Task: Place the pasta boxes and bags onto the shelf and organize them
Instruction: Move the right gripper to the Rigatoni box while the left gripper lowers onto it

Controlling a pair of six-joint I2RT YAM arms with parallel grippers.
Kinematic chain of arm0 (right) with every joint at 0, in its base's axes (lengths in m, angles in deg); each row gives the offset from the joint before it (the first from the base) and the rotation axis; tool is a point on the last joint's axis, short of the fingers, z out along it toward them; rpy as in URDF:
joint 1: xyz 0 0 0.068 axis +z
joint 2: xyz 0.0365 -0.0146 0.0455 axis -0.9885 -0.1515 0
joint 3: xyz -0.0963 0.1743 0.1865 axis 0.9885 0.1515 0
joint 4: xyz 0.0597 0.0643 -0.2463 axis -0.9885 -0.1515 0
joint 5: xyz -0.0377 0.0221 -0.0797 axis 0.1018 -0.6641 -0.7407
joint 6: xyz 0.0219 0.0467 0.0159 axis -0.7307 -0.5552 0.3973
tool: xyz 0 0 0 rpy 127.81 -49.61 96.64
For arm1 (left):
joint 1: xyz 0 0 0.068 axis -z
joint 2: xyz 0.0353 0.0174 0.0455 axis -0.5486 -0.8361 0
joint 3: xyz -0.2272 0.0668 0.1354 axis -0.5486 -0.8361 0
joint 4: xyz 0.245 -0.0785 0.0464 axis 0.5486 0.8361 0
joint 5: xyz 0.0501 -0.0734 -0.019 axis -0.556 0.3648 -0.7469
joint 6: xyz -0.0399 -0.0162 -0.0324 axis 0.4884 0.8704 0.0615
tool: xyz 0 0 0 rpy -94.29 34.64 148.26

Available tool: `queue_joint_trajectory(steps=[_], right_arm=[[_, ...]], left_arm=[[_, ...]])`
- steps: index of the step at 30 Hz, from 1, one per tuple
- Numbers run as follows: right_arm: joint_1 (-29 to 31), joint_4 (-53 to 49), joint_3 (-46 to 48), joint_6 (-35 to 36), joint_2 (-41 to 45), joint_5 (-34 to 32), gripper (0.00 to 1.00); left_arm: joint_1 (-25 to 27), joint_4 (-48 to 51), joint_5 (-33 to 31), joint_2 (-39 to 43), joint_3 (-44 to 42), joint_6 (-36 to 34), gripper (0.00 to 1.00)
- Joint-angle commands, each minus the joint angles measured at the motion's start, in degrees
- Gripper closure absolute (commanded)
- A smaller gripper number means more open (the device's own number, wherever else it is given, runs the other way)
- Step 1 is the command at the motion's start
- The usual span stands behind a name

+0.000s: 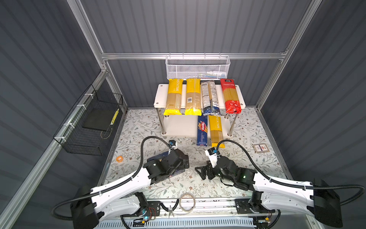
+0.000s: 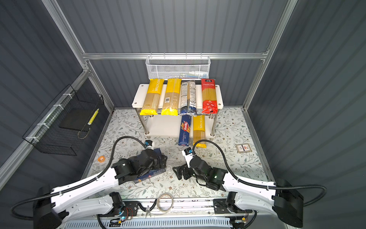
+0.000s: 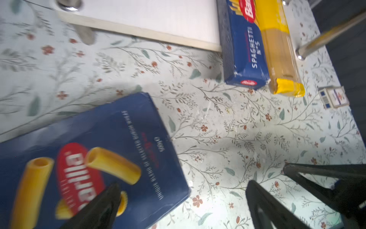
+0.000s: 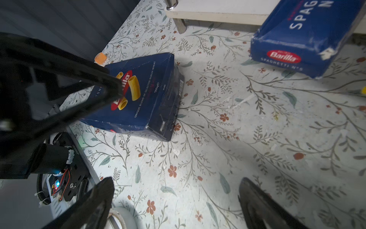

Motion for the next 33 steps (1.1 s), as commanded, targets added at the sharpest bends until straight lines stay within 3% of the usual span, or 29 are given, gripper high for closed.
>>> queue_joint_trajectory(steps=[1,6,14,22,27,33], right_arm=[[-3.4,-1.1,-3.6,4.2,-3.3,8.2,0.01],[-5.7,-0.9,-10.2,5.3,-12.1,11.9,0.01],[-6.0,9.9,-15.4,-1.3,-25.4,24.9,0.01],[-5.9,12.3,-17.2,-4.4,-31.6,24.4,0.01],[-5.7,11.4,-19.1,-4.8,-35.2,25.7,0.01],[-5.4,11.7,-20.4,-5.5,-37.4,26.7,0.02]], left_arm=[[-0.5,17.1,-9.6,6.5,2.0,5.5,0.0],[-0.6,24.6,-12.5,12.9,-0.9,12.6,0.0],[-0.6,24.3,-12.3,24.7,-9.7,17.6,0.0],[-0.6,22.4,-12.0,19.6,-11.2,16.7,0.0],[-0.7,16.4,-12.8,24.1,-15.8,16.8,0.0],[-0.7,20.6,-12.5,26.4,-17.4,19.2,0.0]])
